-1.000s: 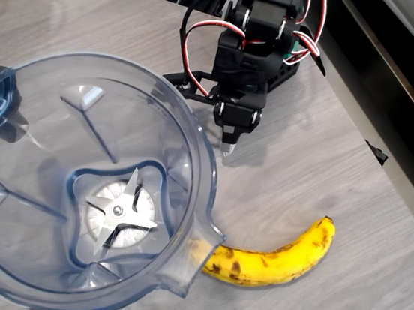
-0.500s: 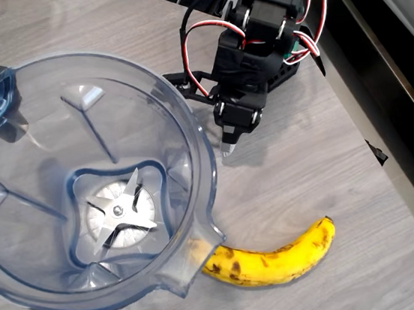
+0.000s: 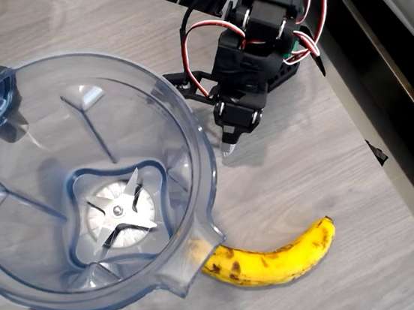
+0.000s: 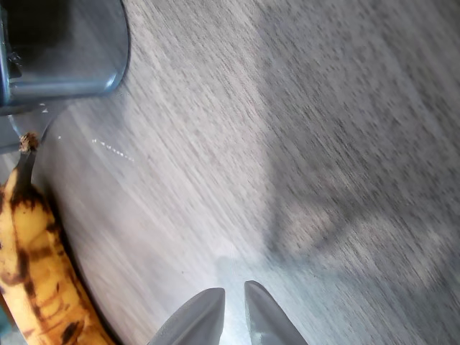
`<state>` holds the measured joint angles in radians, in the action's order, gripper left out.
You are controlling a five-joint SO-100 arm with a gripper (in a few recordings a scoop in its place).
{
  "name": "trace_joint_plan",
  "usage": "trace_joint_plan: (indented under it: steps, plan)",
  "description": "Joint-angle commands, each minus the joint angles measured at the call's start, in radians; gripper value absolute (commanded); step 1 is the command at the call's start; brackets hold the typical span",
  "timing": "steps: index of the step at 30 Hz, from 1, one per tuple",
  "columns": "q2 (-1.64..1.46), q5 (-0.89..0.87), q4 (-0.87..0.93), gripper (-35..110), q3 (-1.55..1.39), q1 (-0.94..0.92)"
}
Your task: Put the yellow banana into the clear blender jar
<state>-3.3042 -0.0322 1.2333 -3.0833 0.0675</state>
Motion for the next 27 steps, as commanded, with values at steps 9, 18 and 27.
trace_joint_plan:
  steps: [9, 18, 27]
  plan:
    - [-0.032, 0.002, 0.011, 0, -0.011, -0.006]
    - [-0.032, 0.002, 0.011, 0, -0.011, -0.006]
    - [-0.032, 0.017, 0.006, 0, -0.011, 0.141]
